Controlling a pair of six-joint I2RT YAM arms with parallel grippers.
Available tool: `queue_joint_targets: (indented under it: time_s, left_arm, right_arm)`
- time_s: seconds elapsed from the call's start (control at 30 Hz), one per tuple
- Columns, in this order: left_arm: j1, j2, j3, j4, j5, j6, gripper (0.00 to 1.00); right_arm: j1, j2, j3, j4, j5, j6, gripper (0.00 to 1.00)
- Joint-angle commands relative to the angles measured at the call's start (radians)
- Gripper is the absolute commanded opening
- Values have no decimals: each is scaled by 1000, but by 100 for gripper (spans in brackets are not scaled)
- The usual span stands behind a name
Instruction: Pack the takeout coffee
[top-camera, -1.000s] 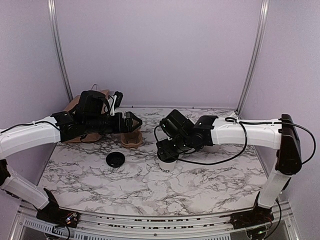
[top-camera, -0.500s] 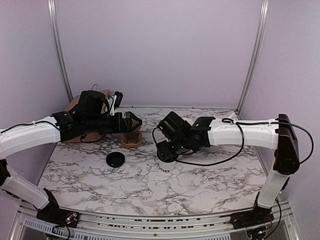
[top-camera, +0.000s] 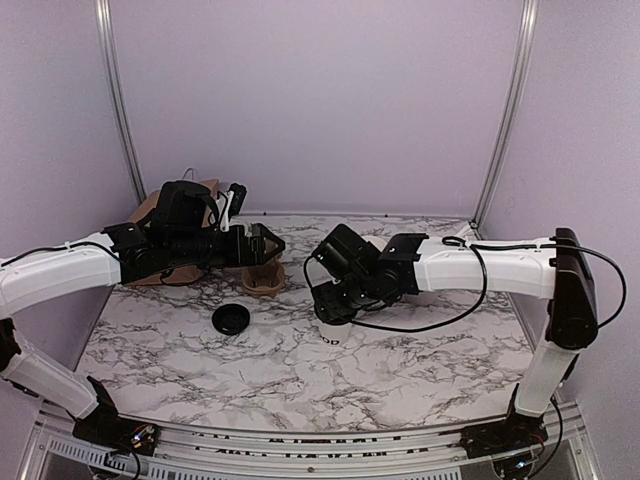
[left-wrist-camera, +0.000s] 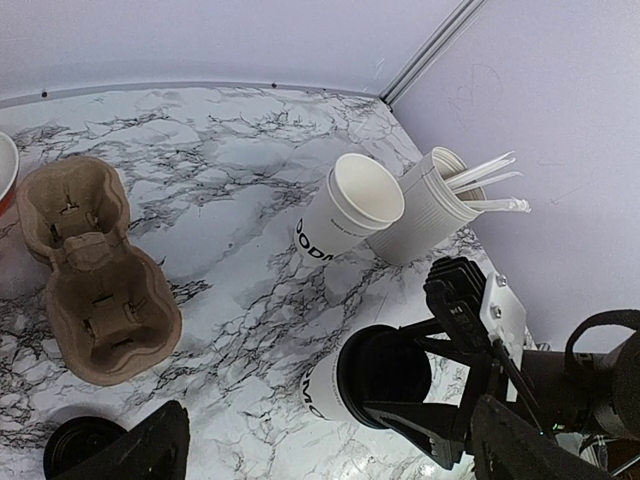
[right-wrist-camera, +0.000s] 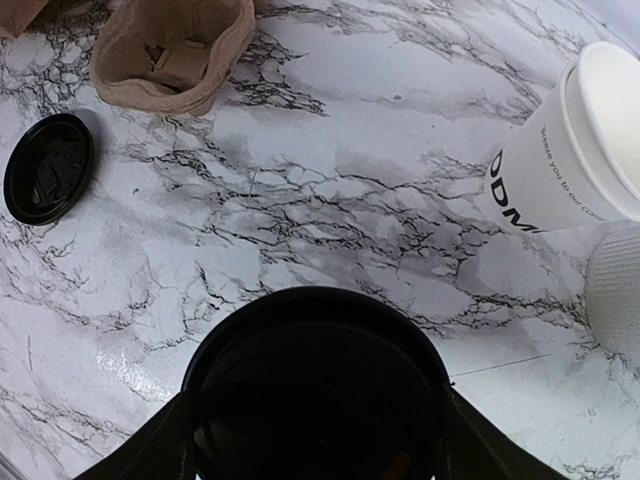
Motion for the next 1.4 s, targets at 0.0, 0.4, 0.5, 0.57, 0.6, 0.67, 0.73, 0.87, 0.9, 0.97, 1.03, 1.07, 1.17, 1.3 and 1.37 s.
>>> queue_joint_targets:
  time_s: [0.0,0.4,0.5,0.57,0.6,0.67,0.73,0.87,0.9,0.97,1.03,1.07,1.17,1.3,1.37]
  left_arm:
    - [5,1,-7,2,9,-8,99]
    - [5,10,0,2,10,-11,99]
    - [5,13,2,2,12,-10,99]
    - [5,14,4,2,13,-9,99]
    - [5,15,5,2,14,-8,99]
    - [5,16,7,2,13,-8,99]
    - [5,19,11,2,16,-9,99]
    - [5,29,18,2,17,-6,99]
    - [5,31,20,2,18,-6,99]
    - [5,36,23,2,18,-6,99]
    - [5,40,26,3,20,-7,99]
    - [5,42,26,4,20,-7,99]
    - [5,47,28,5,21,-6,99]
    - [5,54,33,7,22,-8,99]
    - [5,57,34,9,25,-10,99]
  right_arm:
    - [10,23,31,-36,22,2,76]
    - [10,-13,14,-33,30,7,66]
    - [10,-29,3,-35,33,11,66]
    - [10,-40,-5,-37,38,17,65]
    - [10,-49,-12,-37,39,22,65]
    - [10,-64,-32,-36,41,28,65]
    - [7,-81,-48,-36,45,36,65]
    - [2,-116,-81,-39,55,54,65]
    - [1,-125,-90,-40,56,57,65]
    - [-3,-144,-108,-42,62,66,65]
    - [-7,-164,-130,-43,67,75,64]
    - [-10,-174,-141,-44,70,81,64]
    - [-19,-208,-178,-42,71,95,65]
    - [-39,-255,-227,-42,77,112,64]
    - [-50,-277,-260,-42,81,123,64]
